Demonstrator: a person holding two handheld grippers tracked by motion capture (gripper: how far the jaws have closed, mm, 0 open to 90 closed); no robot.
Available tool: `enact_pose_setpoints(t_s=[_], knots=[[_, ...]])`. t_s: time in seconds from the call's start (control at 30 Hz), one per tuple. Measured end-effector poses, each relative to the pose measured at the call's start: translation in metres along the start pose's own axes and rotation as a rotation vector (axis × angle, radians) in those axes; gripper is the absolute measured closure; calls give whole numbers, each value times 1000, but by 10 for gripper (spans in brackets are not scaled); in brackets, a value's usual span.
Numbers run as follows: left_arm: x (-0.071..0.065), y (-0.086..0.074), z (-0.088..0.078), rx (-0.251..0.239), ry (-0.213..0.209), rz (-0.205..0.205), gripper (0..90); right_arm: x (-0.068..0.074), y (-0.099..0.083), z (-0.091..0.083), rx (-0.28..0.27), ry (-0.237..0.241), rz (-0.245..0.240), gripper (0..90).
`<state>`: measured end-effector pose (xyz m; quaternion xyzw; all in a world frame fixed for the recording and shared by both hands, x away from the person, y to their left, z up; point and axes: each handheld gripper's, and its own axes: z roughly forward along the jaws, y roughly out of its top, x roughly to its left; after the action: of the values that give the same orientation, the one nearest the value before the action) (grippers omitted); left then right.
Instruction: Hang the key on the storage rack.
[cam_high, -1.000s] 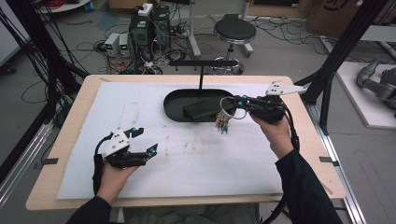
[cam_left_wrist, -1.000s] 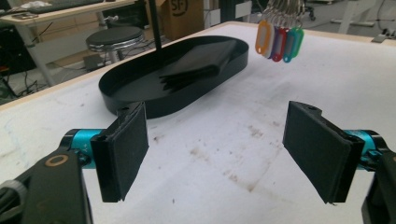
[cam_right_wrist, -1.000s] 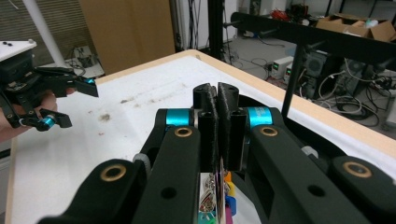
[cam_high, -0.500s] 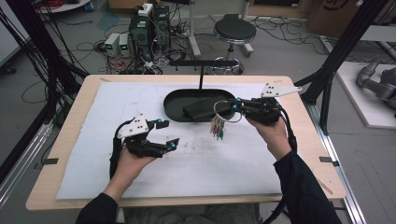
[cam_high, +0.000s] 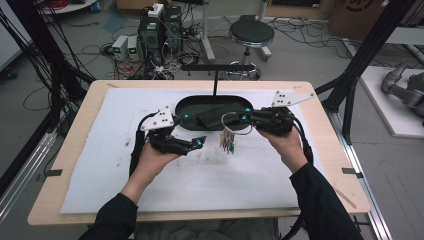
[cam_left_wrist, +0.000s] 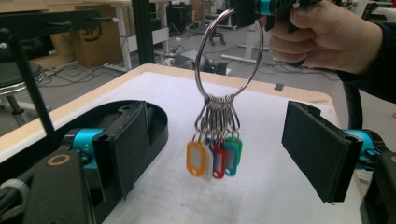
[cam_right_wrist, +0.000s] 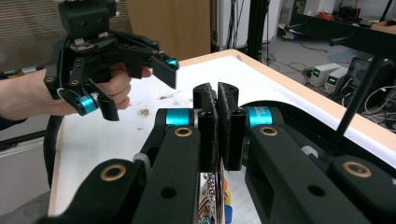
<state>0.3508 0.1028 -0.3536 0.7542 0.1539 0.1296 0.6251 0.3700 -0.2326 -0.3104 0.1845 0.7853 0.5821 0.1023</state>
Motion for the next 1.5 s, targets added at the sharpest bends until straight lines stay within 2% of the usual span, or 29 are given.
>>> enact_pose_setpoints(t_s=[0.13,0.27,0.53,0.73,0.87,0.97,1.17,1.33,1.5], knots=[[4,7,10,-11,-5,16,293,3,1,5,-1,25,-1,877],[7,10,17,8,-11,36,346,5,1,9,2,42,-4,877],[13,10,31,12,-51,30,468,7,1,15,7,72,-3,877],[15,14,38,14,-57,39,550,9,2,19,11,89,-6,877],[15,15,40,23,-70,43,628,10,2,20,12,90,-14,877],[13,15,41,33,-83,60,692,10,2,20,15,94,-9,877],[13,15,40,24,-87,71,793,9,2,19,18,96,-9,876],[13,15,39,27,-93,82,847,9,2,18,15,96,-8,876],[12,16,39,35,-94,98,861,7,1,18,15,97,2,876]])
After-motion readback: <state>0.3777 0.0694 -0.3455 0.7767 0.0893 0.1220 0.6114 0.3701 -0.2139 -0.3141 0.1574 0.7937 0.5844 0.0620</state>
